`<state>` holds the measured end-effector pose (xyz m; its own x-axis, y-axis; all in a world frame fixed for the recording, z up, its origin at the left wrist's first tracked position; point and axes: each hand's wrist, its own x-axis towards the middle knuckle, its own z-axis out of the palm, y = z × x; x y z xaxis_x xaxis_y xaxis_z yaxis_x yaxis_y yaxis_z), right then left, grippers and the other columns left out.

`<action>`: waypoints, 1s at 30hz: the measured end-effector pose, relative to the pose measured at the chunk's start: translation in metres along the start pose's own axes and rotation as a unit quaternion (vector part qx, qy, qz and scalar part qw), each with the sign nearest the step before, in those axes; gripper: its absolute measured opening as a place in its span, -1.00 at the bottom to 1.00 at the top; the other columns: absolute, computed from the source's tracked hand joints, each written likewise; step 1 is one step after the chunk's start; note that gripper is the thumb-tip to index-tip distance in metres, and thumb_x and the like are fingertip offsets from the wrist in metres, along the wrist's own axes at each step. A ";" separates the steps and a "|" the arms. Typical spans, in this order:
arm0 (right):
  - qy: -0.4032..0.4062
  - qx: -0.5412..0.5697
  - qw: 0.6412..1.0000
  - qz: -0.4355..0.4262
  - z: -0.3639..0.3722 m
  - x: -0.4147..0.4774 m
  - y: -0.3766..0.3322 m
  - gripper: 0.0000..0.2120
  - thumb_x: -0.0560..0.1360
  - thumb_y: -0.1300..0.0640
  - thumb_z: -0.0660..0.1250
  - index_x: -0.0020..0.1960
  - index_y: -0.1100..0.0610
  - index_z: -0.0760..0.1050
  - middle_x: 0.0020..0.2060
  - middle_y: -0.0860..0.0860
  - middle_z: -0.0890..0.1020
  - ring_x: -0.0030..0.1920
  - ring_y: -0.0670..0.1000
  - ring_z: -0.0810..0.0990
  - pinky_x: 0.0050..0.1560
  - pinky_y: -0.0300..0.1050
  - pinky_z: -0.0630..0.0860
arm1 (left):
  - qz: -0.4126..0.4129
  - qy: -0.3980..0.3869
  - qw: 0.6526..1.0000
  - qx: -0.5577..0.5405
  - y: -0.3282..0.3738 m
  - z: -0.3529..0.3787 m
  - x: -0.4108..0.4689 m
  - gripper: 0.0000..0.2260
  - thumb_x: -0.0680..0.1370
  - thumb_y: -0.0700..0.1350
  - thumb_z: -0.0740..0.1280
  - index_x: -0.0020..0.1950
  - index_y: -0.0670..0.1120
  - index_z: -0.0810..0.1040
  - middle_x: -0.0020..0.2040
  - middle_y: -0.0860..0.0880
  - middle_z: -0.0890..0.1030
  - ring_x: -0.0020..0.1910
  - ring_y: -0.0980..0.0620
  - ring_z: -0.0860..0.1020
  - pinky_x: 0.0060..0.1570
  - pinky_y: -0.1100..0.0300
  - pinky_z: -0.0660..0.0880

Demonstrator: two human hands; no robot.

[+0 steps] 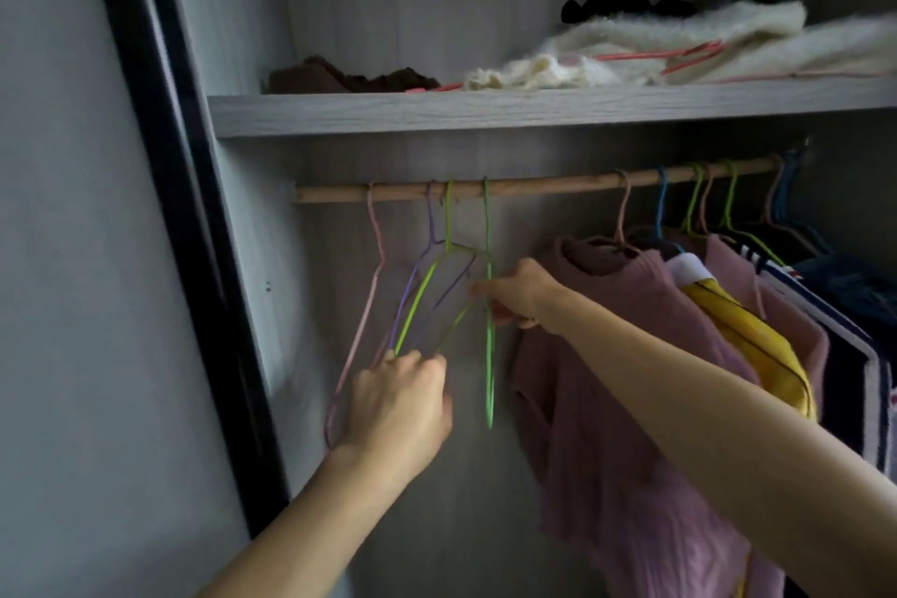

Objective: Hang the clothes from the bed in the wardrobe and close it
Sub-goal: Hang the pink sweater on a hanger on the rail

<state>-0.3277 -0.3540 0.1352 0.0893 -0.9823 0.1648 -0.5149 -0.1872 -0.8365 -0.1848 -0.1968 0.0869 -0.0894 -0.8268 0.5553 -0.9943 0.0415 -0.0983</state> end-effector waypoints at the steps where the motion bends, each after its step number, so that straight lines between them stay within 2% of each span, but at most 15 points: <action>1: 0.013 0.005 1.000 0.007 0.006 0.001 0.002 -0.70 0.43 0.06 0.45 -0.41 0.16 0.53 -0.46 0.11 0.60 -0.48 0.07 0.49 -0.58 -0.29 0.30 | 0.007 -0.009 1.000 0.004 -0.005 -0.002 -0.008 -0.83 0.57 0.02 0.16 0.03 -0.01 0.47 0.04 0.00 0.58 0.13 -0.07 0.52 -0.08 0.07 0.45; 3: 0.070 0.010 0.997 0.006 0.006 0.003 0.004 -0.69 0.46 0.17 0.39 -0.45 0.16 0.52 -0.51 0.07 0.59 -0.54 0.00 0.48 -0.63 -0.30 0.27 | 0.030 -0.014 0.999 -0.001 -0.010 -0.005 -0.020 -0.83 0.57 0.00 0.16 0.02 -0.02 0.48 0.04 -0.02 0.59 0.13 -0.09 0.53 -0.07 0.06 0.46; 6: 0.144 0.015 0.989 -0.002 -0.018 -0.008 -0.002 -0.71 0.48 0.16 0.36 -0.42 0.17 0.54 -0.41 0.16 0.65 -0.47 0.07 0.55 -0.64 -0.26 0.29 | 0.054 -0.025 0.998 -0.009 -0.013 -0.007 -0.031 -0.80 0.59 0.02 0.15 0.04 -0.04 0.50 0.05 -0.05 0.59 0.13 -0.11 0.53 -0.07 0.08 0.43; 8: 0.162 0.008 0.987 -0.001 -0.042 -0.030 -0.009 -0.71 0.50 0.16 0.34 -0.40 0.16 0.55 -0.49 0.11 0.59 -0.49 0.09 0.51 -0.61 -0.25 0.31 | 0.062 -0.043 0.997 -0.013 -0.013 -0.006 -0.035 -0.78 0.60 0.03 0.15 0.07 -0.04 0.50 0.06 -0.06 0.60 0.12 -0.12 0.54 -0.09 0.09 0.40; 10: 0.168 -0.004 0.986 -0.001 -0.066 -0.058 -0.013 -0.70 0.51 0.16 0.35 -0.39 0.17 0.53 -0.58 0.04 0.52 -0.57 0.02 0.46 -0.57 -0.24 0.33 | 0.079 -0.063 0.994 -0.029 -0.009 -0.002 -0.034 -0.79 0.59 0.03 0.15 0.07 -0.04 0.49 0.07 -0.06 0.60 0.11 -0.12 0.54 -0.08 0.09 0.41; 12: 0.170 -0.012 0.985 0.002 -0.085 -0.088 -0.010 -0.75 0.53 0.19 0.34 -0.32 0.20 0.51 -0.55 0.04 0.49 -0.66 -0.10 0.42 -0.63 -0.32 0.30 | 0.088 -0.083 0.991 -0.056 -0.001 0.004 -0.032 -0.79 0.58 0.04 0.17 0.05 -0.04 0.50 0.08 -0.05 0.60 0.10 -0.11 0.55 -0.04 0.09 0.43; 14: 0.173 -0.037 0.984 0.003 -0.101 -0.115 0.006 -0.73 0.55 0.25 0.29 -0.34 0.19 0.46 -0.51 0.06 0.46 -0.67 -0.13 0.42 -0.64 -0.33 0.32 | 0.090 -0.103 0.988 -0.076 0.012 0.011 -0.030 -0.79 0.57 0.05 0.19 0.03 -0.04 0.51 0.07 -0.04 0.61 0.08 -0.12 0.56 -0.04 0.09 0.44; 17: 0.169 -0.145 0.975 -0.004 -0.128 -0.159 0.046 -0.67 0.51 0.21 0.24 -0.43 0.07 0.42 -0.49 0.03 0.54 -0.49 0.04 0.56 -0.36 -0.01 0.58 | 0.106 -0.134 0.982 -0.085 0.043 0.020 -0.032 -0.78 0.55 0.07 0.22 0.02 -0.05 0.52 0.06 -0.05 0.62 0.07 -0.12 0.57 0.00 0.08 0.47; 18: 0.161 -0.196 0.967 0.005 -0.139 -0.178 0.060 -0.70 0.49 0.17 0.23 -0.42 0.03 0.42 -0.46 -0.02 0.59 -0.44 0.04 0.60 -0.28 0.02 0.60 | 0.118 -0.148 0.978 -0.084 0.057 0.023 -0.035 -0.77 0.55 0.07 0.22 0.03 -0.04 0.53 0.07 -0.06 0.61 0.09 -0.12 0.57 0.02 0.08 0.46; 20: 0.157 -0.255 0.954 0.030 -0.162 -0.221 0.093 -0.75 0.49 0.12 0.18 -0.34 -0.05 0.43 -0.44 -0.07 0.62 -0.43 -0.06 0.61 -0.24 -0.06 0.60 | 0.146 -0.174 0.971 -0.079 0.090 0.028 -0.043 -0.76 0.55 0.08 0.21 0.08 -0.02 0.52 0.11 -0.06 0.60 0.12 -0.11 0.55 0.06 0.08 0.44; 23: 0.186 -0.264 0.944 0.065 -0.199 -0.296 0.145 -0.82 0.55 0.07 0.21 -0.06 -0.17 0.52 -0.40 -0.12 0.62 -0.40 -0.11 0.56 -0.20 -0.10 0.55 | 0.193 -0.201 0.957 -0.082 0.155 0.029 -0.061 -0.76 0.55 0.08 0.19 0.08 0.00 0.52 0.13 -0.05 0.60 0.14 -0.11 0.55 0.07 0.07 0.43; 27: 0.198 -0.296 0.923 0.149 -0.267 -0.406 0.225 -0.81 0.59 0.04 0.22 0.09 -0.11 0.59 -0.30 -0.10 0.65 -0.26 -0.09 0.60 -0.27 -0.20 0.40 | 0.265 -0.236 0.930 -0.092 0.265 0.028 -0.097 -0.76 0.56 0.06 0.17 0.11 0.00 0.50 0.17 -0.04 0.58 0.18 -0.11 0.53 0.09 0.07 0.43; 30: 0.228 -0.287 0.903 0.223 -0.321 -0.497 0.282 -0.82 0.56 -0.01 0.27 0.09 -0.10 0.62 -0.38 -0.14 0.61 -0.27 -0.16 0.57 -0.18 -0.18 0.49 | 0.323 -0.262 0.903 -0.107 0.361 0.024 -0.138 -0.75 0.56 0.07 0.16 0.14 -0.01 0.49 0.18 -0.04 0.57 0.18 -0.10 0.53 0.11 0.06 0.44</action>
<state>-0.7908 0.0848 -0.0153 -0.5293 -0.8279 0.1856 -0.7822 0.3914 -0.4847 -0.5296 -0.0814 -0.0448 -0.6714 -0.7404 -0.0331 -0.7375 0.6718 -0.0693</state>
